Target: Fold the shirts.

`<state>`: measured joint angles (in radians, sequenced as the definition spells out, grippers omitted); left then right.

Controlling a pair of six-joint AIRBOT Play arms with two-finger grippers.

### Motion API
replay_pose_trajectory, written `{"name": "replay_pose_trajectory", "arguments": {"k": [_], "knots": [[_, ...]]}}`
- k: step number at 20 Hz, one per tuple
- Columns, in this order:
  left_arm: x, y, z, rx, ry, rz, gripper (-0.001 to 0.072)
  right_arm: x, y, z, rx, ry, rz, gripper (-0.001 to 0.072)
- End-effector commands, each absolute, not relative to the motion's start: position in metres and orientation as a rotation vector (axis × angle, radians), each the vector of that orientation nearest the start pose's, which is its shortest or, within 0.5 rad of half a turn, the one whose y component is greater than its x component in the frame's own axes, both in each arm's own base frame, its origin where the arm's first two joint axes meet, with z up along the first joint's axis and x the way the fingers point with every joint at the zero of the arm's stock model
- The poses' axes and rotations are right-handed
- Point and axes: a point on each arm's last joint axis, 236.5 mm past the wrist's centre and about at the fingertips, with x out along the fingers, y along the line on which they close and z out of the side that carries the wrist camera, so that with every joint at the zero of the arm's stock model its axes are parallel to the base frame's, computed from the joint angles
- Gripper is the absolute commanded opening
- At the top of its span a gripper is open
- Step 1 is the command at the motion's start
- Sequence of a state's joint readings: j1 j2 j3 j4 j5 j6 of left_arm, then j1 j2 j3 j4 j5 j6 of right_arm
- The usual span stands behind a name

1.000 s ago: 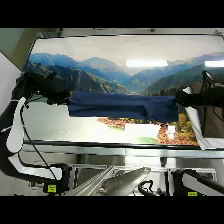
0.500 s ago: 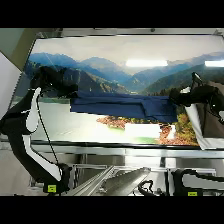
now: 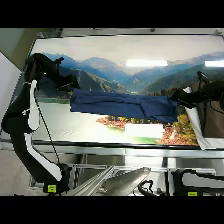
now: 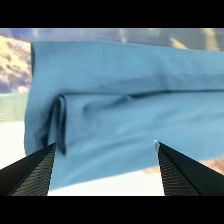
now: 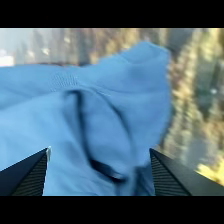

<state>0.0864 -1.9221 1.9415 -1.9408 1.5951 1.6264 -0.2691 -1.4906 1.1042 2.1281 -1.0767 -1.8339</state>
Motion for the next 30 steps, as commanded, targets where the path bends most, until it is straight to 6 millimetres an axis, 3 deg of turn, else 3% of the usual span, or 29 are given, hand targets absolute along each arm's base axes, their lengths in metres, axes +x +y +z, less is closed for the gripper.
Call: {"name": "replay_pose_trajectory", "arguments": {"k": [1, 5, 7, 8, 9, 10, 11, 15, 17, 20, 22, 26, 30], "knots": [[0.472, -0.051, 0.022, -0.293, 1.529, -0.279, 0.0692, 0.389, -0.003, -0.073, 0.551, 1.383, 0.168, 0.0717], [0.471, -0.080, 0.044, -0.324, 1.449, -0.345, 0.0690, 0.380, 0.003, -0.104, 0.581, 1.466, 0.192, 0.0716], [0.471, -0.098, 0.057, -0.371, 1.410, -0.402, 0.0663, 0.386, 0.014, -0.109, 0.625, 1.453, 0.234, 0.0713], [0.470, -0.110, 0.064, -0.397, 1.397, -0.442, 0.0447, 0.389, 0.020, -0.110, 0.647, 1.440, 0.261, 0.0712], [0.469, -0.119, 0.068, -0.402, 1.390, -0.474, 0.0139, 0.392, 0.023, -0.113, 0.661, 1.436, 0.274, 0.0710], [0.468, -0.125, 0.070, -0.391, 1.385, -0.495, 0.0016, 0.391, 0.025, -0.118, 0.664, 1.444, 0.273, 0.0705], [0.466, -0.133, 0.070, -0.378, 1.390, -0.509, 0.0016, 0.390, 0.028, -0.123, 0.671, 1.457, 0.277, 0.0670], [0.465, -0.178, 0.071, -0.323, 1.355, -0.571, 0.0015, 0.387, 0.044, -0.130, 0.640, 1.477, 0.339, 0.0029], [0.466, -0.205, 0.068, -0.298, 1.336, -0.605, 0.0014, 0.388, 0.049, -0.122, 0.625, 1.465, 0.353, 0.0018], [0.459, -0.255, 0.037, -0.246, 1.358, -0.662, 0.0014, 0.398, 0.045, -0.080, 0.576, 1.368, 0.363, 0.0017], [0.449, -0.295, 0.001, -0.217, 1.397, -0.697, 0.0014, 0.403, 0.042, -0.029, 0.534, 1.276, 0.388, 0.0017], [0.409, -0.378, -0.079, -0.138, 1.478, -0.780, 0.0014, 0.399, 0.041, 0.081, 0.450, 1.148, 0.461, 0.0016], [0.373, -0.450, -0.115, -0.083, 1.481, -0.881, 0.0014, 0.388, 0.059, 0.149, 0.416, 1.091, 0.542, 0.0017]]}}
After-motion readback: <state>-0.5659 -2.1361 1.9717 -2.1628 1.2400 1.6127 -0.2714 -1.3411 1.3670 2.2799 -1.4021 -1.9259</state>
